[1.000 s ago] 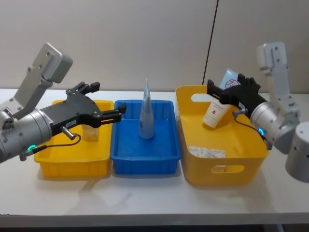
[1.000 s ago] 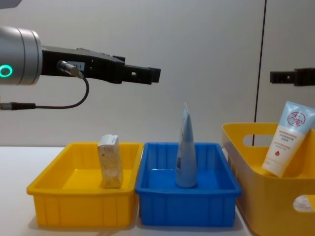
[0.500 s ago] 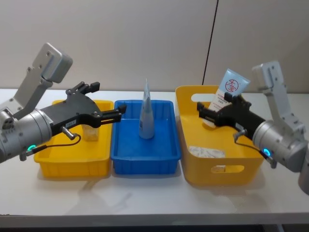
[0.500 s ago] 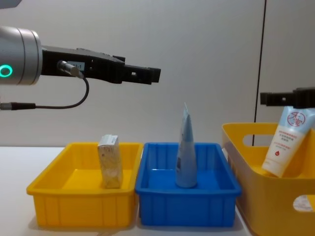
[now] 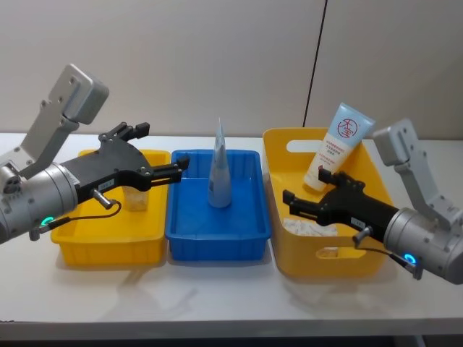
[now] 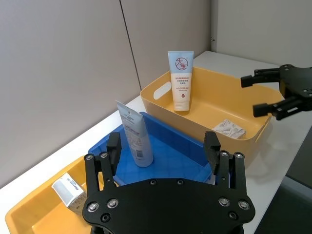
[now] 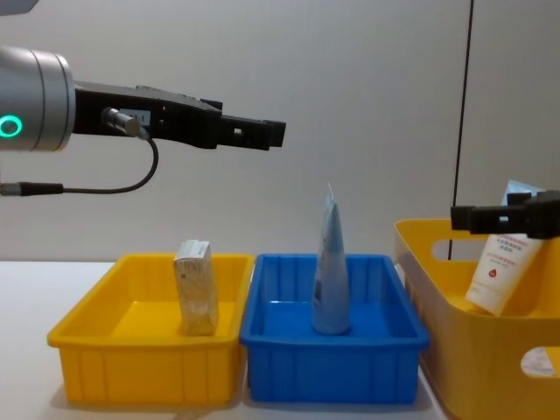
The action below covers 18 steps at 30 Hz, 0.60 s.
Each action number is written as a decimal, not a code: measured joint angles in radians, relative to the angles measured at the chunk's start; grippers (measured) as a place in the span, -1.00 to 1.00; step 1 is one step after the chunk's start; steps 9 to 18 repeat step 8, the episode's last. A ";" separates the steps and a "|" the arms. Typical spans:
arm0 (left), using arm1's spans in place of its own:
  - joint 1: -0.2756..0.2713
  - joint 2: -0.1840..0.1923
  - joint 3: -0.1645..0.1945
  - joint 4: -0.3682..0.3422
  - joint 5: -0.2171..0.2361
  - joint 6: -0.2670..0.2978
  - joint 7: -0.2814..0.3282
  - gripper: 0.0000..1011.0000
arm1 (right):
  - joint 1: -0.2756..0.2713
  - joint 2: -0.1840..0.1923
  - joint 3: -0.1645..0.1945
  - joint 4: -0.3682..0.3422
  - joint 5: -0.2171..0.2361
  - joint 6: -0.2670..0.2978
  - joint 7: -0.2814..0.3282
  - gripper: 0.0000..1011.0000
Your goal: Bimanual collaborative sorting of washing and personal care products
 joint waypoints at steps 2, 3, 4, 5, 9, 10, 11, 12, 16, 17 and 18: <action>0.000 0.000 0.000 0.000 0.000 0.000 0.000 0.98 | -0.004 0.005 -0.001 -0.003 0.003 -0.001 0.009 0.98; 0.000 0.000 0.000 0.000 0.000 0.000 0.000 0.98 | -0.008 0.009 -0.002 -0.006 0.006 -0.001 0.016 0.98; 0.000 0.000 0.000 0.000 0.000 0.000 0.000 0.98 | -0.010 0.011 -0.002 -0.007 0.008 -0.002 0.019 0.98; 0.000 0.000 0.000 0.000 0.000 0.000 0.000 0.98 | -0.011 0.013 -0.003 -0.008 0.009 -0.002 0.023 0.98; 0.000 0.000 0.000 0.000 0.000 0.000 0.000 0.98 | -0.017 0.020 -0.005 -0.012 0.013 -0.003 0.035 0.98; 0.000 0.000 0.000 0.000 0.000 0.000 0.000 0.98 | -0.017 0.020 -0.005 -0.012 0.013 -0.003 0.035 0.98; 0.000 0.000 0.000 0.000 0.000 0.000 0.000 0.98 | -0.017 0.020 -0.005 -0.012 0.013 -0.003 0.035 0.98; 0.000 0.000 0.000 0.000 0.000 0.000 0.000 0.98 | -0.017 0.020 -0.005 -0.012 0.013 -0.003 0.035 0.98; 0.000 0.000 0.000 0.000 0.000 0.000 0.000 0.98 | -0.017 0.020 -0.005 -0.012 0.013 -0.003 0.035 0.98; 0.000 0.000 0.000 0.000 0.000 0.000 0.000 0.98 | -0.017 0.020 -0.005 -0.012 0.013 -0.003 0.035 0.98; 0.000 0.000 0.000 0.000 0.000 0.000 0.000 0.98 | -0.017 0.020 -0.005 -0.012 0.013 -0.003 0.035 0.98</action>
